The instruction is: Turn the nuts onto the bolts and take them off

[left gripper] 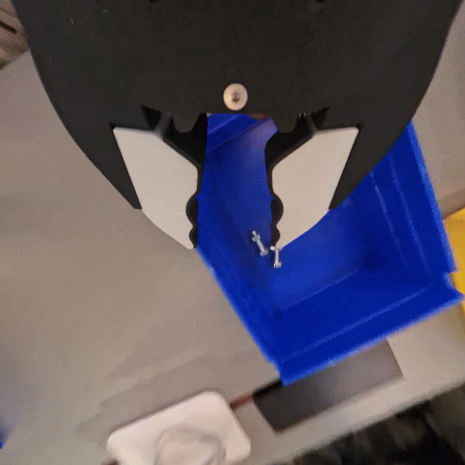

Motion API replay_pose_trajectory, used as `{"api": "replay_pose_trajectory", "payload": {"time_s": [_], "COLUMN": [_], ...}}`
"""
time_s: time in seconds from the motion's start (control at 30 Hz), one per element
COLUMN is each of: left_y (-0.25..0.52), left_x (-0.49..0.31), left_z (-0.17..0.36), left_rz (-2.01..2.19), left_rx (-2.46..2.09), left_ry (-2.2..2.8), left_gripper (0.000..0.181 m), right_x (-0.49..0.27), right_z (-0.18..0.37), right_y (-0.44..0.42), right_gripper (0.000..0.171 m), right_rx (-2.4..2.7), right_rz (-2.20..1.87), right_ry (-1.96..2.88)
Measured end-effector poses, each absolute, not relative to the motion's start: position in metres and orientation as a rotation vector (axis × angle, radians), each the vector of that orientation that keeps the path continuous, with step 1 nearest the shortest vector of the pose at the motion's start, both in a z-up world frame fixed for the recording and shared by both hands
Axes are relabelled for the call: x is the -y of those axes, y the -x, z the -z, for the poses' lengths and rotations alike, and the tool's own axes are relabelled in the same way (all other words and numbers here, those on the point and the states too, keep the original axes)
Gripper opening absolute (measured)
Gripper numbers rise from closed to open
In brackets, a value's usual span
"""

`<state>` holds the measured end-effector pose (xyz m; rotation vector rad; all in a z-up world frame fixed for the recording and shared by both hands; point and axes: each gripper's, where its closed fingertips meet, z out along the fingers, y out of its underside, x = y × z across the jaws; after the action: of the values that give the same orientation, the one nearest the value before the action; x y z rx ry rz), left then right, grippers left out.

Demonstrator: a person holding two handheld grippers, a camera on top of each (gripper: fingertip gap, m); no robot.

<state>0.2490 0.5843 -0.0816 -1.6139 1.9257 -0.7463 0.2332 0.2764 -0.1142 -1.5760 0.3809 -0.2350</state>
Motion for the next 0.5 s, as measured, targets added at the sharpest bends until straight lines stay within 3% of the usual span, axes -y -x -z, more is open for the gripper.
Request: {"api": "replay_pose_trajectory", "payload": {"time_s": [0.27,0.5], "left_y": [-0.28,-0.278], "left_x": [-0.622,-0.644], "left_z": [0.185,0.201], "left_rz": [0.518,0.304], "left_rx": [-1.977,-1.912], "left_ry": [1.924,1.866], "left_gripper": [0.05,0.053], "right_x": [-0.275,-0.275], "right_z": [0.114,0.115], "right_y": [-0.232,-0.234], "right_gripper": [0.023,0.02], "right_rx": [-0.378,-0.39], "right_rz": [0.23,0.19], "right_ry": [1.574,1.573]}}
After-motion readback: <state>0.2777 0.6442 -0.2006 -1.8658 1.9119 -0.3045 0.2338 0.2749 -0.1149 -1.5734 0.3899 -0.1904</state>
